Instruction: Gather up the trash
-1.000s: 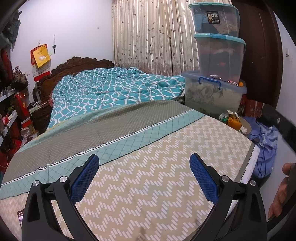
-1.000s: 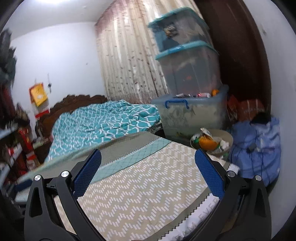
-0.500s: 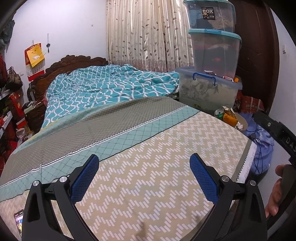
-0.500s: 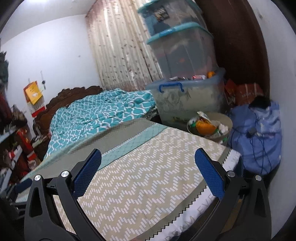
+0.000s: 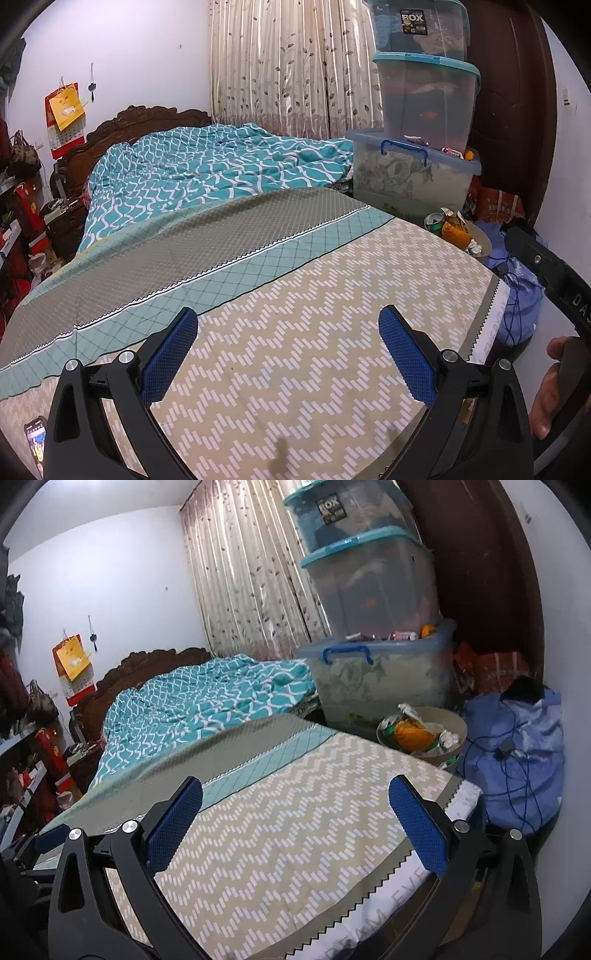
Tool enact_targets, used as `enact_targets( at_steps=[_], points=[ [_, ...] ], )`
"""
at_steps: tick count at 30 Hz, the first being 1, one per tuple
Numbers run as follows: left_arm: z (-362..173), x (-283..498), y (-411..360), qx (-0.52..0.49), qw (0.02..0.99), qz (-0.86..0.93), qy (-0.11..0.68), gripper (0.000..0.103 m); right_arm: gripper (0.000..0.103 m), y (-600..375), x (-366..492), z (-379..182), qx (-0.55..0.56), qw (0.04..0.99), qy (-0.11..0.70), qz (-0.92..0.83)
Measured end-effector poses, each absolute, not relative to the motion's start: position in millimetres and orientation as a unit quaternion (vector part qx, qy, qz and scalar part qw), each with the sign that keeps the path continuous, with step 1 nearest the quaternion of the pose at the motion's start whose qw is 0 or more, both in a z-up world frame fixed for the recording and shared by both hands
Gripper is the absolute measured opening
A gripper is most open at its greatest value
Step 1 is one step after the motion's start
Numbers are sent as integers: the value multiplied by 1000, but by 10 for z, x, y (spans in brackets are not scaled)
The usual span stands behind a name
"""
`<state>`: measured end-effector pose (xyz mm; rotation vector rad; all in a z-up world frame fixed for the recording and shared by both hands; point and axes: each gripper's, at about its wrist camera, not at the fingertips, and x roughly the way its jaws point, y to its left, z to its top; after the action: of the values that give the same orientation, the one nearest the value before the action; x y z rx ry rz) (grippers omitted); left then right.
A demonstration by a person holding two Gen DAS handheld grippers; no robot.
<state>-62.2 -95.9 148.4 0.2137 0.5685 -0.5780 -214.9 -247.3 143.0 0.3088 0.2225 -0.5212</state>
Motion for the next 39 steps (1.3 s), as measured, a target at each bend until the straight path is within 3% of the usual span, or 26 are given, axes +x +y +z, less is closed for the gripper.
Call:
enact_targets(
  at_steps=[39],
  points=[
    [1446,-640,-1013,117,914,-273,278,95,100,-2440,-2128,1392,142,949,111,-260]
  ],
)
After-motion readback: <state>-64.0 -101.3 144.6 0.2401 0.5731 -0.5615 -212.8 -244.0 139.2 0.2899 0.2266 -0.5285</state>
